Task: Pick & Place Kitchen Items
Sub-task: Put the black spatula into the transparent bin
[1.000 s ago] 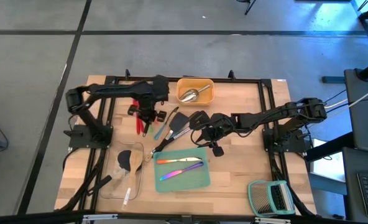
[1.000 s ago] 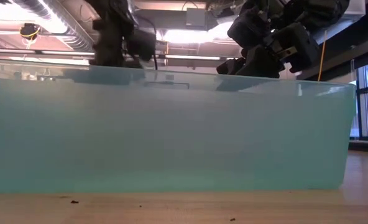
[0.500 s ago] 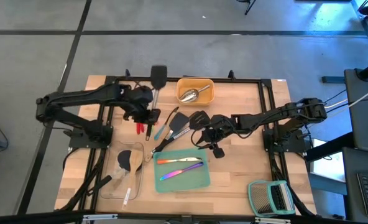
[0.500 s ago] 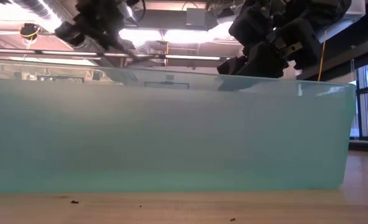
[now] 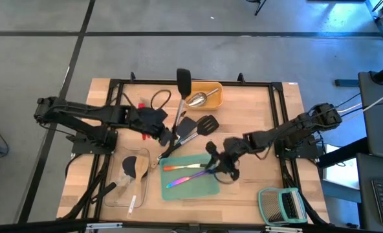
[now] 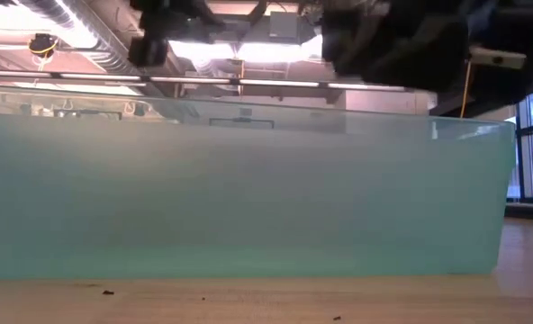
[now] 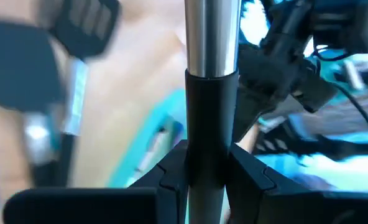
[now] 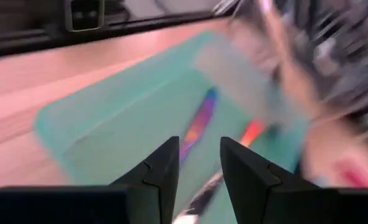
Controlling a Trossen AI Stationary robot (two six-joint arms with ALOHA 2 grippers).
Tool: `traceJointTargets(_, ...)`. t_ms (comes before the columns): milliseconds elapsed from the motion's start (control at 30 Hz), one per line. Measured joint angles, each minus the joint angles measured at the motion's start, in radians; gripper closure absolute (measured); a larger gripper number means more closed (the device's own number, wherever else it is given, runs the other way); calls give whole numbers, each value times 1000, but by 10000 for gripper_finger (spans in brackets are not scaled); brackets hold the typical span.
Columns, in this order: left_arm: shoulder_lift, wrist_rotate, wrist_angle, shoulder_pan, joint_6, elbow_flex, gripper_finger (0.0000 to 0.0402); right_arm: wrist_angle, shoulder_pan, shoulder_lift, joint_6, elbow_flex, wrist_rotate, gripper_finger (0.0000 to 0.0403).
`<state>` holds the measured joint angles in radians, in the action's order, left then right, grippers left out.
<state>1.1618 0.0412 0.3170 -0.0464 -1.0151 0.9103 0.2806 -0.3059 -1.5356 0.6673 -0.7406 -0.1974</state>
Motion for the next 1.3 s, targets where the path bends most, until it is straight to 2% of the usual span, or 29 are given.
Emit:
traceJointTargets(100,-18,86,-249,-1,-72,-166,333,107,-87,1,132,0,277,283)
traceJointTargets(233,-21,138,-606,-1,-150,-310,333,275,-179,1,441,0,707,283)
traceJointTargets(300,-16,153,-725,-4,-163,-342,333,368,-201,1,578,0,832,283)
traceJointTargets(333,-13,159,-765,-9,-159,-350,333,407,-203,1,631,0,856,283)
traceJointTargets(433,-15,170,-808,-34,-156,-353,333,497,-188,1,706,0,848,283)
traceJointTargets(500,-15,186,-799,-52,-172,-353,333,522,-158,1,710,-1,787,283)
traceJointTargets(600,-14,200,-784,-74,-233,-353,333,524,-98,1,713,-26,710,283)
traceJointTargets(733,-14,199,-785,-106,-343,-353,333,481,-43,-9,806,-53,693,277)
traceJointTargets(900,-14,193,-786,-119,-450,-353,333,480,-7,-53,931,-70,657,244)
traceJointTargets(1100,-14,160,-787,-119,-456,-353,333,580,4,-108,1054,-74,606,193)
traceJointTargets(1200,-13,148,-790,-125,-455,-353,333,694,14,-114,1053,-74,589,176)
traceJointTargets(1300,2,134,-830,-133,-446,-352,333,709,44,-117,1013,-75,498,166)
